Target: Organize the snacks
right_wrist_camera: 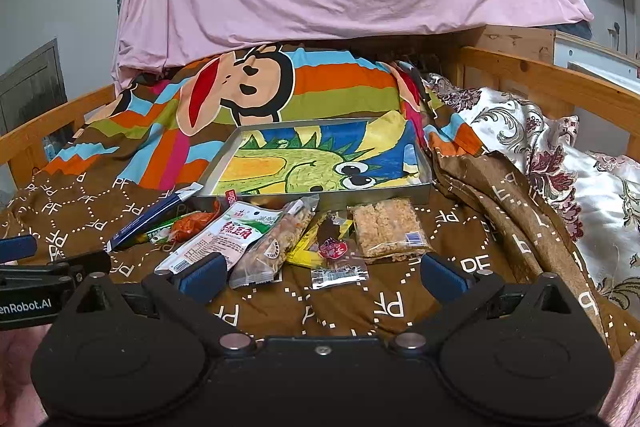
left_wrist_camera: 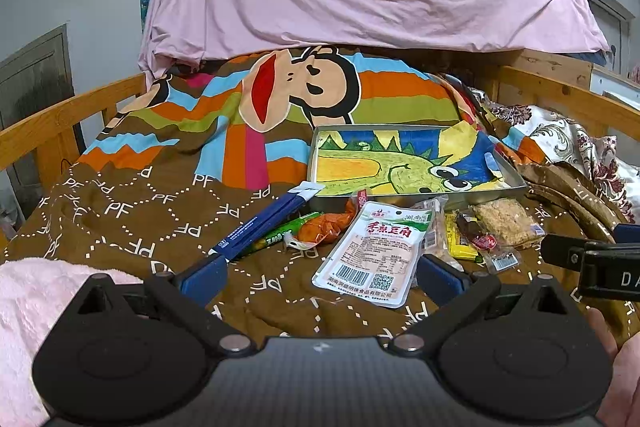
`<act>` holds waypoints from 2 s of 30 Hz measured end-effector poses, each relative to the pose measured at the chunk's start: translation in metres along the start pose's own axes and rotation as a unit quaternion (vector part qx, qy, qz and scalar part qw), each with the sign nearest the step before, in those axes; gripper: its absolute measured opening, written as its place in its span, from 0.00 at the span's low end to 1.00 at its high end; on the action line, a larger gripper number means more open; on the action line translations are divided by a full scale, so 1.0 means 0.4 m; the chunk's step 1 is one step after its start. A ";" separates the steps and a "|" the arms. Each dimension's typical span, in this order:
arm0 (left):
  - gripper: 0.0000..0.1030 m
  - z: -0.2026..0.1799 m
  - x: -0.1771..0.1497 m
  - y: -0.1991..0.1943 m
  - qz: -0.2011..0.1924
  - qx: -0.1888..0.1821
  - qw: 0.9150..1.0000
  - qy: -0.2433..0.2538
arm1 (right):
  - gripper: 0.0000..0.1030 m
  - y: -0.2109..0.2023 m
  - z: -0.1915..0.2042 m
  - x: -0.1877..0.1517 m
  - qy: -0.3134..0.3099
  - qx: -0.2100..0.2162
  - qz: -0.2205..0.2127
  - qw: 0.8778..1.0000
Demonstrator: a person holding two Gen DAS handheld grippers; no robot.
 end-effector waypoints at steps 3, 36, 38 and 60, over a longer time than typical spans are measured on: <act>1.00 -0.004 -0.005 0.004 0.001 0.001 1.000 0.003 | 1.00 0.000 -0.004 0.006 0.003 -0.004 -0.001 1.000; 1.00 -0.001 0.125 0.330 0.159 -0.186 0.969 0.016 | 1.00 0.255 -0.037 0.114 -0.105 -0.006 0.066 0.992; 1.00 -0.008 0.122 0.354 0.167 -0.200 0.965 0.005 | 1.00 0.280 -0.048 0.127 -0.120 -0.012 0.062 0.991; 0.99 -0.076 0.079 0.526 0.254 -0.331 0.907 -0.051 | 0.99 0.524 -0.067 0.117 -0.140 -0.001 0.134 0.981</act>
Point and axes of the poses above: each gripper's, at about its wrist camera, not at the fingertips, and y roughly the way its jaws point, z to its left, x to its top, the point moved 3 cm from there along y, roughly the way its jaws point, and after that the axes turned 11 degrees about -x, right-handed, at the moved point
